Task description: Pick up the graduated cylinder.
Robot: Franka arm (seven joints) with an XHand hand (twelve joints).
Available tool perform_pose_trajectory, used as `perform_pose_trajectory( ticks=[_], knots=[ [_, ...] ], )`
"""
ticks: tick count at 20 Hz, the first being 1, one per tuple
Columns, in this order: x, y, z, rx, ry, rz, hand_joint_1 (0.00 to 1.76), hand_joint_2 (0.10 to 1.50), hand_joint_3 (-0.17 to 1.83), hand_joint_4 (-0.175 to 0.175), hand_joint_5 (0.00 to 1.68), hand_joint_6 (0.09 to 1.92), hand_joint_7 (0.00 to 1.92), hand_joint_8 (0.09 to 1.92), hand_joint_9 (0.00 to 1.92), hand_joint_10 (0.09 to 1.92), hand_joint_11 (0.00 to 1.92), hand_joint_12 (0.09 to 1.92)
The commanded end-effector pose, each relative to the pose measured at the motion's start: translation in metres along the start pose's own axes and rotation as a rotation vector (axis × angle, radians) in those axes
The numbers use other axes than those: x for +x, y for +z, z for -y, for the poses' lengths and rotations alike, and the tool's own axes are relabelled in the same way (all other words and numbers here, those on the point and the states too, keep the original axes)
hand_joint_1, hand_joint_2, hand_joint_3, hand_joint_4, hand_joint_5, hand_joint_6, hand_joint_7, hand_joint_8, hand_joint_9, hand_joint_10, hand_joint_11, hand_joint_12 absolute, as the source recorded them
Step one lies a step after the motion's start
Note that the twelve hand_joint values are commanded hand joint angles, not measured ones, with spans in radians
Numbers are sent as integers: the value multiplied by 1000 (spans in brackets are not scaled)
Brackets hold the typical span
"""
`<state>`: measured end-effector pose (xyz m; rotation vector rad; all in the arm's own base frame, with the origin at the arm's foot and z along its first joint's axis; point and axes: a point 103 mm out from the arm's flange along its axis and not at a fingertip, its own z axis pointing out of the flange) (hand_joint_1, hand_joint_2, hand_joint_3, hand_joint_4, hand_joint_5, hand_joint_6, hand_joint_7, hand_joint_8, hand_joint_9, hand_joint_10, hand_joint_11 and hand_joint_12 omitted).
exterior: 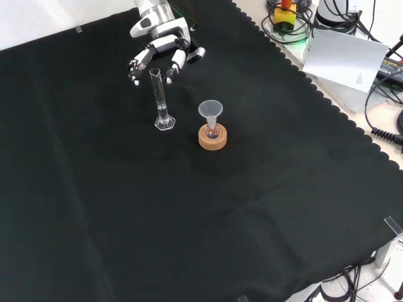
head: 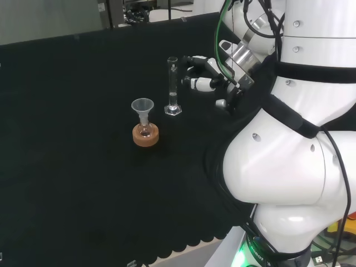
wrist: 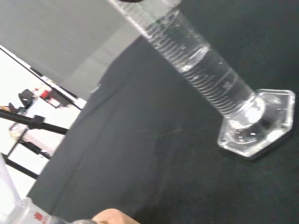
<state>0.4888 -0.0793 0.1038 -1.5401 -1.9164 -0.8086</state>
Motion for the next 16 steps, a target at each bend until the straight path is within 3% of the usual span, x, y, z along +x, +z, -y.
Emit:
perform_pose_trajectory(
  ticks=[1, 8, 16],
  knots=[
    [4, 8, -6, -10, -57, -69, 969, 1020, -175, -54, 496, 87, 355, 669, 581, 605, 255, 1340],
    [10, 14, -6, 21, -108, -109, 981, 1015, -175, -56, 510, 87, 396, 661, 631, 581, 293, 1327],
    [8, 26, -5, 8, -114, -174, 999, 1010, -175, -54, 532, 87, 369, 645, 598, 561, 312, 1323]
  ],
)
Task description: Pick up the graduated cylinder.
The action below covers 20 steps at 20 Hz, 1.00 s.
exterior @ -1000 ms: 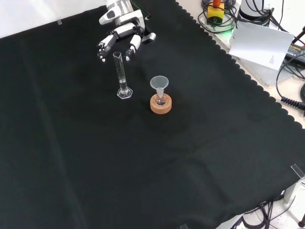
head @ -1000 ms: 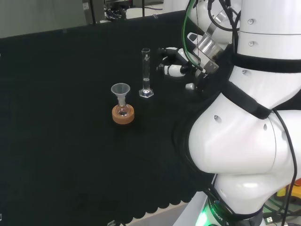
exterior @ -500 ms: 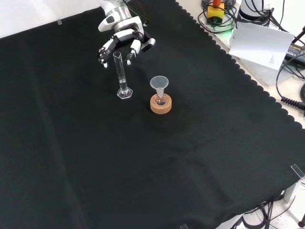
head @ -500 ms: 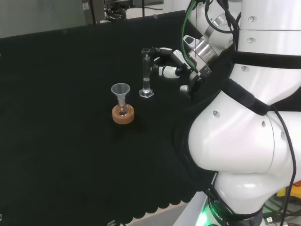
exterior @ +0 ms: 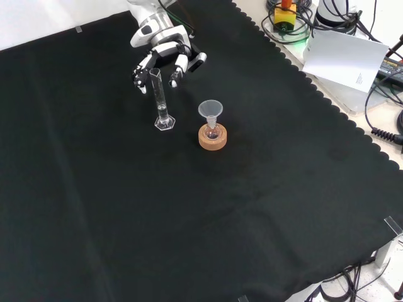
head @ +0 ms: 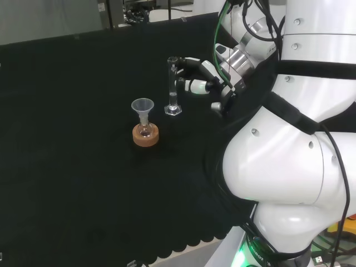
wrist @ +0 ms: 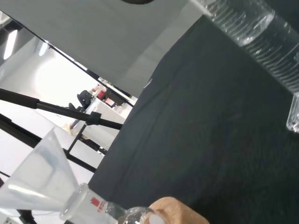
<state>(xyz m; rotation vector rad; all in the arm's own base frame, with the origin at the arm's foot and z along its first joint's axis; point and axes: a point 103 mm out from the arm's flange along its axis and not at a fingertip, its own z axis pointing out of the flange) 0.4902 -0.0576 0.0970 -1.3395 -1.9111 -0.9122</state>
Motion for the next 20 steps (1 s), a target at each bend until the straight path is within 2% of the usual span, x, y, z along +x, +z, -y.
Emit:
perform_pose_trajectory(
  ticks=[1, 9, 20],
  knots=[
    [-2, 7, -2, -14, -8, -43, 1005, 1008, -175, -53, 532, 87, 372, 646, 598, 561, 314, 1322],
    [-5, 14, -5, -26, -10, -75, 1032, 1005, -175, -39, 518, 87, 409, 659, 599, 563, 324, 1316],
    [-10, 26, -10, -42, -14, -124, 1039, 1004, -175, -36, 526, 87, 455, 643, 644, 564, 376, 1297]
  ],
)
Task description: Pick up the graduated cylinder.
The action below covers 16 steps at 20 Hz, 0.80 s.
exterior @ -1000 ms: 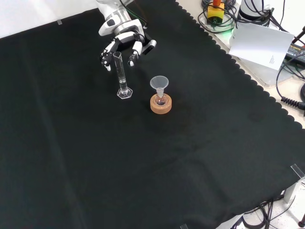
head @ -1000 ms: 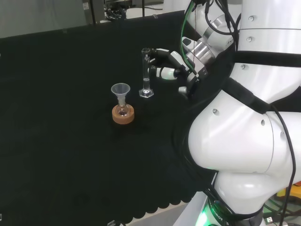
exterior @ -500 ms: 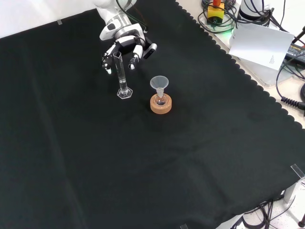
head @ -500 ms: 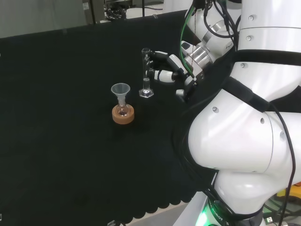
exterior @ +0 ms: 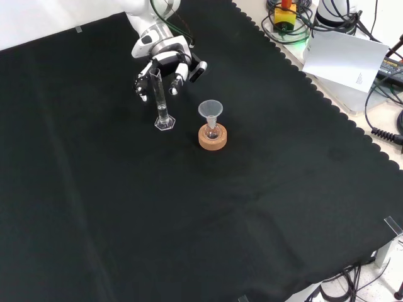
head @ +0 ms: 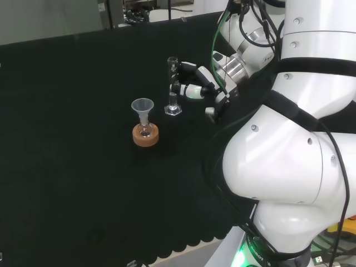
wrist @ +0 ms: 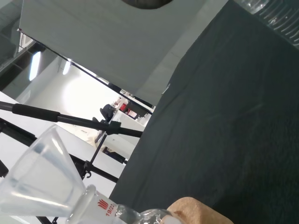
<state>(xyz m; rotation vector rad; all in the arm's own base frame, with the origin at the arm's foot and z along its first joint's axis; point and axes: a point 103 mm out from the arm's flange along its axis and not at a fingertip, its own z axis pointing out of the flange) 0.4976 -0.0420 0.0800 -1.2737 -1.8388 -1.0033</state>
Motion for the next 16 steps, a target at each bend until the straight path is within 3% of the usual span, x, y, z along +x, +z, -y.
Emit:
perform_pose_trajectory(
  ticks=[1, 16],
  knots=[
    [-3, 5, -2, -10, 1, -24, 1041, 1004, -175, -35, 529, 87, 458, 641, 649, 564, 385, 1297],
    [-9, 19, -5, -7, -8, -48, 1052, 1008, -175, -29, 604, 97, 492, 620, 705, 537, 453, 1272]
  ],
)
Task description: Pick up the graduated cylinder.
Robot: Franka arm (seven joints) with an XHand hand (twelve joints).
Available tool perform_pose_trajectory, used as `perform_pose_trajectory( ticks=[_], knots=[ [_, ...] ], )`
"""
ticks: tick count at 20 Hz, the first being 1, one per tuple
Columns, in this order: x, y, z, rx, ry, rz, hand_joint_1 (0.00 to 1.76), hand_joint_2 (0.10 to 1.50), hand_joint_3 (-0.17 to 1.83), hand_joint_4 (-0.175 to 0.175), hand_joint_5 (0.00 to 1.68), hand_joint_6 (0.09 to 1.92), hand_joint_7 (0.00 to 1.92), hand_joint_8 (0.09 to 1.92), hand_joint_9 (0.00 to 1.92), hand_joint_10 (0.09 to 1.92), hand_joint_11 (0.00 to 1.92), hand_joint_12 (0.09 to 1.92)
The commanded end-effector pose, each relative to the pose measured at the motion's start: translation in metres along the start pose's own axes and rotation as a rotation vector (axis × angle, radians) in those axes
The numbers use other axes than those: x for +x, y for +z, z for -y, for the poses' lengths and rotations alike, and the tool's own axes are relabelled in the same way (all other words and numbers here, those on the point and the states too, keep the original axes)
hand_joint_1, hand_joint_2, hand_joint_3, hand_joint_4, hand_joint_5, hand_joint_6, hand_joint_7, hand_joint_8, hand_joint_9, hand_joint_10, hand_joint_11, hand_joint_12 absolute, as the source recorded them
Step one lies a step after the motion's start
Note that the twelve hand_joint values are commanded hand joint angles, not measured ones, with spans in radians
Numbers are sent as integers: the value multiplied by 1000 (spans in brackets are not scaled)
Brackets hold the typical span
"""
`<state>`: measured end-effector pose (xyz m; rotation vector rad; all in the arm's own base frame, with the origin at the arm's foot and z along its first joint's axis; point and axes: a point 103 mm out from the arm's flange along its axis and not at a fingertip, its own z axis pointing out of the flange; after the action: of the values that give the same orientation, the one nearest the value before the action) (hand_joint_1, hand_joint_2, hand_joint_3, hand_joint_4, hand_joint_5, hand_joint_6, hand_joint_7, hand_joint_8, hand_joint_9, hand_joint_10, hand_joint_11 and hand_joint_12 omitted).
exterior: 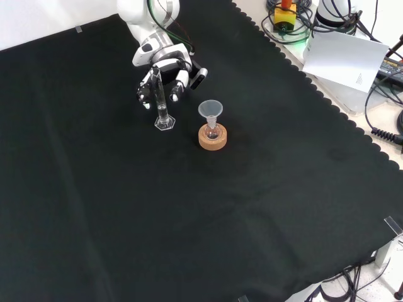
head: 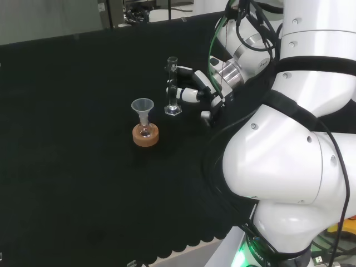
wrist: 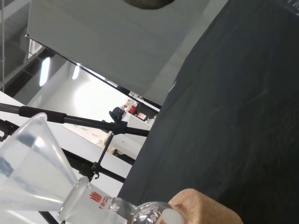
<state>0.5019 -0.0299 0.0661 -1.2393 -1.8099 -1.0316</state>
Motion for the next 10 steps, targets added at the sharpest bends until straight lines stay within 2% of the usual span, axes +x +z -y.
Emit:
perform_pose_trajectory(
  ticks=[1, 10],
  knots=[
    [-1, 3, -1, -4, 1, -6, 1052, 1008, -175, -29, 605, 98, 494, 620, 706, 536, 454, 1271],
    [-3, 3, -1, -39, 3, -17, 1066, 1024, -175, -31, 626, 179, 540, 596, 797, 475, 539, 1215]
  ],
)
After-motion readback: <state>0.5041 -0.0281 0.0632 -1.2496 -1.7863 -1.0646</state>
